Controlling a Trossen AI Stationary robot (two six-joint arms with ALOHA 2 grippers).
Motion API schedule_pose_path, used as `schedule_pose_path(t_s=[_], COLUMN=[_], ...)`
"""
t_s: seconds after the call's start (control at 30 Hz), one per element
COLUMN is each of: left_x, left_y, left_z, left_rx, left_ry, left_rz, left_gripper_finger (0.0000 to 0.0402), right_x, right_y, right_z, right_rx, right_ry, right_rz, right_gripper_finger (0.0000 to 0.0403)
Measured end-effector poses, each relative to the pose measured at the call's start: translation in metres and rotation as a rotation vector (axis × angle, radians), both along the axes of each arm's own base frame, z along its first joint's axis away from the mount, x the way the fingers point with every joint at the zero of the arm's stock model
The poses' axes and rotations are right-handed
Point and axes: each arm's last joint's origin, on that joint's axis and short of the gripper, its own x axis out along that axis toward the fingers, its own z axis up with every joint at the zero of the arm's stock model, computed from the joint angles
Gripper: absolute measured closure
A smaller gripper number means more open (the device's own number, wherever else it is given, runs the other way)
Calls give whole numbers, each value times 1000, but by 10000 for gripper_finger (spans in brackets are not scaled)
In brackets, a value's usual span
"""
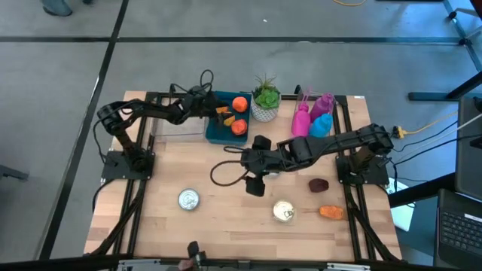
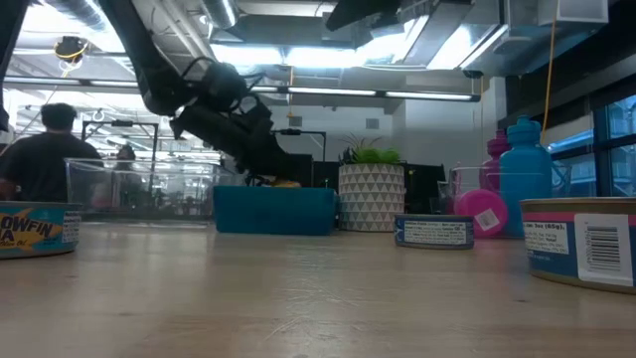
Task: Pick & Place Food Item
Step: Put the lemon into the blue bin, then put the apple into the blue bin
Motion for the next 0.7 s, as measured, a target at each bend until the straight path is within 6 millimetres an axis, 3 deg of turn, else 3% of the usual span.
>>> schedule_pose_path(t_s=[0.2, 0.3, 0.47, 0.6, 0.7], left_x=[-2, -4, -10, -25, -43], left_y=[-3, -13, -64, -111, -138], left_z=[14, 35, 79, 107, 122], left_rx=[-51, -110, -141, -26, 52], left_ry=[-66, -174, -289, -317, -295], left_rz=[-5, -210, -593, -669, -636], left_gripper_finger=[102, 101, 108, 109, 109], right_x=[-3, -9, -29, -55, -78], right_y=[-1, -5, -14, -16, -15], right_z=[-3, -18, -71, -114, -131], right_rx=[-20, -48, -6, -1, 23], right_ry=[32, 121, 377, 562, 640], right_rz=[-14, -98, -231, -341, -414], right_gripper_finger=[60, 60, 60, 65, 77])
